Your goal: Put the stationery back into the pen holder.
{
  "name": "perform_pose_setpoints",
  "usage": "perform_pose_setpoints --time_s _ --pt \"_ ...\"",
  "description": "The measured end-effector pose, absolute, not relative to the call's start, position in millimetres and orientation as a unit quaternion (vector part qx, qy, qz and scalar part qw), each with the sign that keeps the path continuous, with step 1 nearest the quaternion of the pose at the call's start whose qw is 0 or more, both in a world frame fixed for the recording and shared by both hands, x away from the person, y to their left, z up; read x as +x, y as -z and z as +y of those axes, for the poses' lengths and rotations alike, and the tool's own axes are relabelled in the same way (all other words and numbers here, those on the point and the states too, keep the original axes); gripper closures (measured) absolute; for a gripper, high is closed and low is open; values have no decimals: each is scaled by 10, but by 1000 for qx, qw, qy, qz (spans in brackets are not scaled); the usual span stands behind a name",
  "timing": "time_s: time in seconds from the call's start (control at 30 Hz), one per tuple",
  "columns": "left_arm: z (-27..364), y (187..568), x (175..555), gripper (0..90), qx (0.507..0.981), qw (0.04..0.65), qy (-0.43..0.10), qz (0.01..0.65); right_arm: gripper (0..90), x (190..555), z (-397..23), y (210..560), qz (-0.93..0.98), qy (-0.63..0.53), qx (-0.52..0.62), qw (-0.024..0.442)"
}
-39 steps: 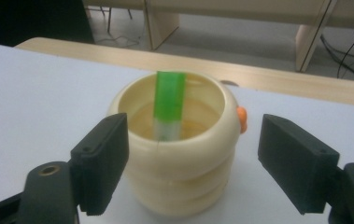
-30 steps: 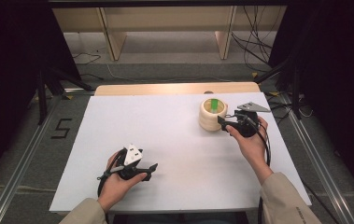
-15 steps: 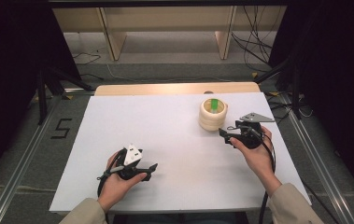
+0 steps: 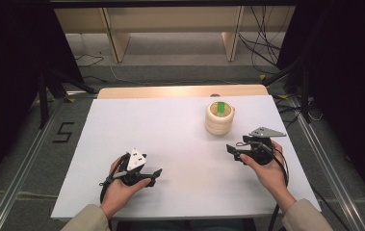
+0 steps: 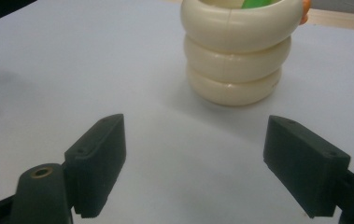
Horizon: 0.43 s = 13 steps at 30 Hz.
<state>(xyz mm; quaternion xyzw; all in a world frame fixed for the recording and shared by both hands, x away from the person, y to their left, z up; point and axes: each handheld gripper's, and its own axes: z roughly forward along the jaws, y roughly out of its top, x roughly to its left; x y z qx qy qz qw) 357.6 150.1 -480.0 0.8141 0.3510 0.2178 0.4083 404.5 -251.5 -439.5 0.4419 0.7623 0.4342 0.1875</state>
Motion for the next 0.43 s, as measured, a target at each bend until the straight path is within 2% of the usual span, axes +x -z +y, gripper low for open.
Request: perform_pose_setpoints --time_s 0.23,0.43 --pt "1514 4807 3574 214 810 413 -211 359 213 3793 -2581 4492 773 -443 423 167" --pt "1519 4829 3582 200 810 414 -201 363 203 3719 -2602 4553 781 -443 413 153"
